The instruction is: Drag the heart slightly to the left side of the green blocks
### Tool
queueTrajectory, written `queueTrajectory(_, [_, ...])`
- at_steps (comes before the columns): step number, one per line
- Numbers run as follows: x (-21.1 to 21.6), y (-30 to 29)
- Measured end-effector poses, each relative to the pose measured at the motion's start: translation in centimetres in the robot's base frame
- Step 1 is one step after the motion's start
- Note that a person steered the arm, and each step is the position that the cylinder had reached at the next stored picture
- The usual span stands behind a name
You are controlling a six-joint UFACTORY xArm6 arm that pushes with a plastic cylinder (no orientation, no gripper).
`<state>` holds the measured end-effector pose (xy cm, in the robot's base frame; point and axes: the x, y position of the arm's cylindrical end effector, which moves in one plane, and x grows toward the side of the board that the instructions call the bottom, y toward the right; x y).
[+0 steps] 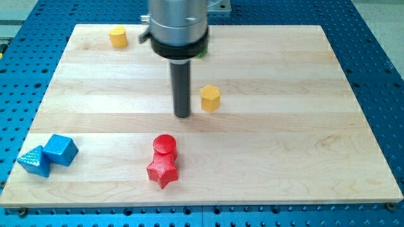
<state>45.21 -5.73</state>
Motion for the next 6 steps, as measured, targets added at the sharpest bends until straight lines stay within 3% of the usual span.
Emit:
queueTrajectory(1, [-4.1, -14.7])
queueTrajectory(2, [-14.5, -21.4])
queueTrajectory(3, [-20.9, -16.6])
queueTrajectory(4, [-20.6, -8.6])
queueTrajectory(5, [-13.8, -5.6])
queueTrajectory(6, [-17.3, -8.2])
